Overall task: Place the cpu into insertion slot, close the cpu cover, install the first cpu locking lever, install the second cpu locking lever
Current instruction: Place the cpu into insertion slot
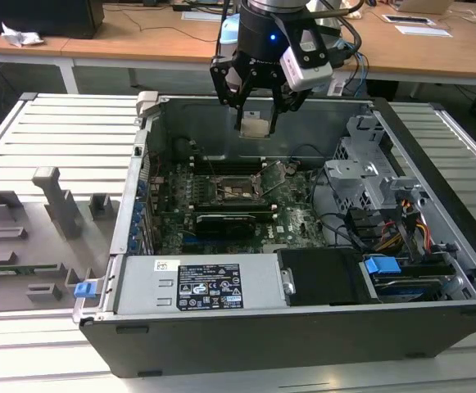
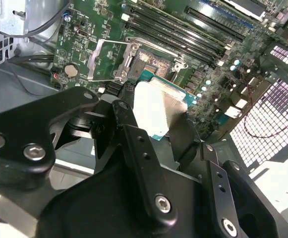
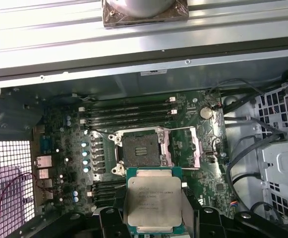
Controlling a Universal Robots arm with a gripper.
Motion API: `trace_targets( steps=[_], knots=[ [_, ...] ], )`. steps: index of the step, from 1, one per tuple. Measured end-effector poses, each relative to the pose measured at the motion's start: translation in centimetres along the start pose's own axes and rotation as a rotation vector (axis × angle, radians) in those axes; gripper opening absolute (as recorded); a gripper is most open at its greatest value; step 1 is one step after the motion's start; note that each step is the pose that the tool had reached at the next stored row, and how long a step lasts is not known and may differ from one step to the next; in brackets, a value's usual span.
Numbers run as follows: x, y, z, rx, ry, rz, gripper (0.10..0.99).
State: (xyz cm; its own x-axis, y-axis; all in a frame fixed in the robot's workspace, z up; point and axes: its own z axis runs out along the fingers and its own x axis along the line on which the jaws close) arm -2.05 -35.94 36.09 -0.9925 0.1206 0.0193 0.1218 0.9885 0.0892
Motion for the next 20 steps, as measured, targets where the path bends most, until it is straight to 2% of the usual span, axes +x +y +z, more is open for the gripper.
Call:
trace_targets(
  steps=[20],
  knots=[
    [0.0,0.0,0.02,-0.002,-0.0096,0.108,0.525]
  ],
)
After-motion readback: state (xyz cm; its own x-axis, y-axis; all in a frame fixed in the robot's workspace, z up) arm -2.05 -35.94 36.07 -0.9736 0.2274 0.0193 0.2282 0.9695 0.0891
